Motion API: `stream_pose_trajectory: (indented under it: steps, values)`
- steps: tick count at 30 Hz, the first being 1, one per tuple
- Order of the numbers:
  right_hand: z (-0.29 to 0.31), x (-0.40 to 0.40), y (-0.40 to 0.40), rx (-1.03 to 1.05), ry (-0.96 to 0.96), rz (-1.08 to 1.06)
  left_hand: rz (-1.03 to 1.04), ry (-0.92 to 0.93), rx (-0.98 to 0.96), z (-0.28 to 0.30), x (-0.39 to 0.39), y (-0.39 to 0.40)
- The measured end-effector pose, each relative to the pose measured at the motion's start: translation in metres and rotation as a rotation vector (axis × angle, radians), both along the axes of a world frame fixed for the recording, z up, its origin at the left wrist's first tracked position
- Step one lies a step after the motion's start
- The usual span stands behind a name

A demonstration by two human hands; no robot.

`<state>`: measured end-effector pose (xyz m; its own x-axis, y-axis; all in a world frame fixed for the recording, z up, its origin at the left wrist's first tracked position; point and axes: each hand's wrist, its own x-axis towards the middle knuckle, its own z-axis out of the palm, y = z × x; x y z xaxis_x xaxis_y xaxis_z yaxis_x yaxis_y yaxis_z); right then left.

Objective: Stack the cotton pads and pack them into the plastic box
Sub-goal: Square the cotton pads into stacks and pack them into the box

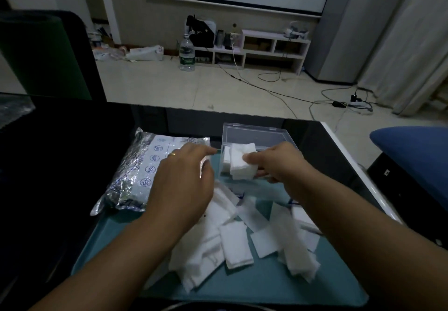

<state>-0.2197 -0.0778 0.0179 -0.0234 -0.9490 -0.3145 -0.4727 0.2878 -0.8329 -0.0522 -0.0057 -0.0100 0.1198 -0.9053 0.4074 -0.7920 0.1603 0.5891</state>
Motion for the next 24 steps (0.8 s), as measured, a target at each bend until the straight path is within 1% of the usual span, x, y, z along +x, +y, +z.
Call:
stream_pose_trajectory:
  steps: [3,5,7,12,16,21,24]
  values:
    - [-0.010,0.007,-0.012,0.048,0.124,-0.009,-0.077,-0.262,0.067,-0.012,0.008,-0.006]
    - [-0.017,0.008,-0.014,0.050,0.140,-0.011,-0.153,-0.382,0.111,-0.016,0.008,-0.009]
    - [-0.020,0.009,-0.012,0.056,0.143,0.004,-0.211,-0.456,0.139,-0.016,0.006,-0.009]
    - [-0.029,0.012,-0.010,0.039,0.193,0.002,-0.288,-0.586,0.192,-0.020,0.004,-0.010]
    - [-0.044,0.013,-0.016,0.003,0.320,0.047,-0.333,-0.660,0.263,-0.020,0.002,-0.007]
    - [-0.057,0.015,-0.017,-0.066,0.452,0.089,-0.318,-0.713,0.271,-0.023,0.000,-0.006]
    - [-0.060,0.013,-0.017,-0.102,0.449,0.050,-0.308,-0.738,0.262,-0.021,-0.003,-0.003]
